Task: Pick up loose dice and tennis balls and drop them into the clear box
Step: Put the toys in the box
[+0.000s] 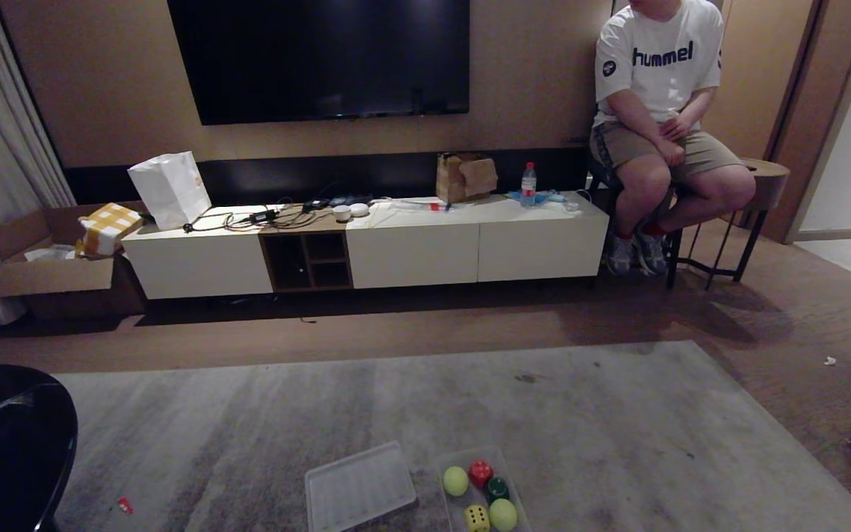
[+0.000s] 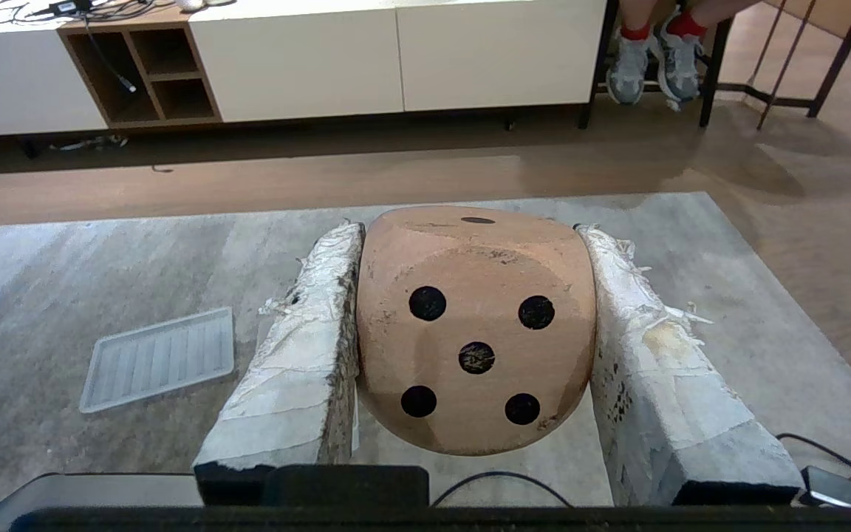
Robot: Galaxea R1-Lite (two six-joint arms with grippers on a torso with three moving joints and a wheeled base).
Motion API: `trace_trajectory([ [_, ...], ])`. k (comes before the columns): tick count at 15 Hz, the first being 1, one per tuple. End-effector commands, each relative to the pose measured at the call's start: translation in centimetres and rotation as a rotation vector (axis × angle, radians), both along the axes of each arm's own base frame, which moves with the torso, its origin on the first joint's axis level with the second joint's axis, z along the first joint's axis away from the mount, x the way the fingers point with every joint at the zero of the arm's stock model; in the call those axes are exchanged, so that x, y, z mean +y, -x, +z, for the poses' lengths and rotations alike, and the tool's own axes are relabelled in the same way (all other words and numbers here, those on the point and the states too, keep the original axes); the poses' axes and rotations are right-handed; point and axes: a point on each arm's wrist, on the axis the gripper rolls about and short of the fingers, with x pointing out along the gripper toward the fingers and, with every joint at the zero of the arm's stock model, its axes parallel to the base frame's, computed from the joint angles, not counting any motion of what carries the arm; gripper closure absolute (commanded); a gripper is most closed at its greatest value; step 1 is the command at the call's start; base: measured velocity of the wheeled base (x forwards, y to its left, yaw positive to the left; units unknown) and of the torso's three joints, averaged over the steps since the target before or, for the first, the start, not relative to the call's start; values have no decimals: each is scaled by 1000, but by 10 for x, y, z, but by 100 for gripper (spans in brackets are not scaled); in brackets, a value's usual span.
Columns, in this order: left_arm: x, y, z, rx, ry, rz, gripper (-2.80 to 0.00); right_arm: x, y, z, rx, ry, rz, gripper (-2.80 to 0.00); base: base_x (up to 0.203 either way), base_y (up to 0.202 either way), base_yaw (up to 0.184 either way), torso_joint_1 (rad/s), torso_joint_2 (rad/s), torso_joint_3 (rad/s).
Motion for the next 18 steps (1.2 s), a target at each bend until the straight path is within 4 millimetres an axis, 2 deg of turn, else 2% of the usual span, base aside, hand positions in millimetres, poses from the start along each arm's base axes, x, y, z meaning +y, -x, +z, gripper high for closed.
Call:
trace_trajectory([
  [1, 0, 0, 0, 1, 1, 1, 0, 0, 0, 0, 3, 0, 1, 0, 0, 0, 0, 0, 0, 0],
  [13, 0, 0, 0, 1, 1, 1, 0, 0, 0, 0, 2, -2, -1, 0, 0, 0, 0, 0, 0, 0],
  [18, 0, 0, 0, 1, 1, -1, 0, 0, 0, 0, 2, -2, -1, 0, 0, 6, -172, 4, 0, 3],
])
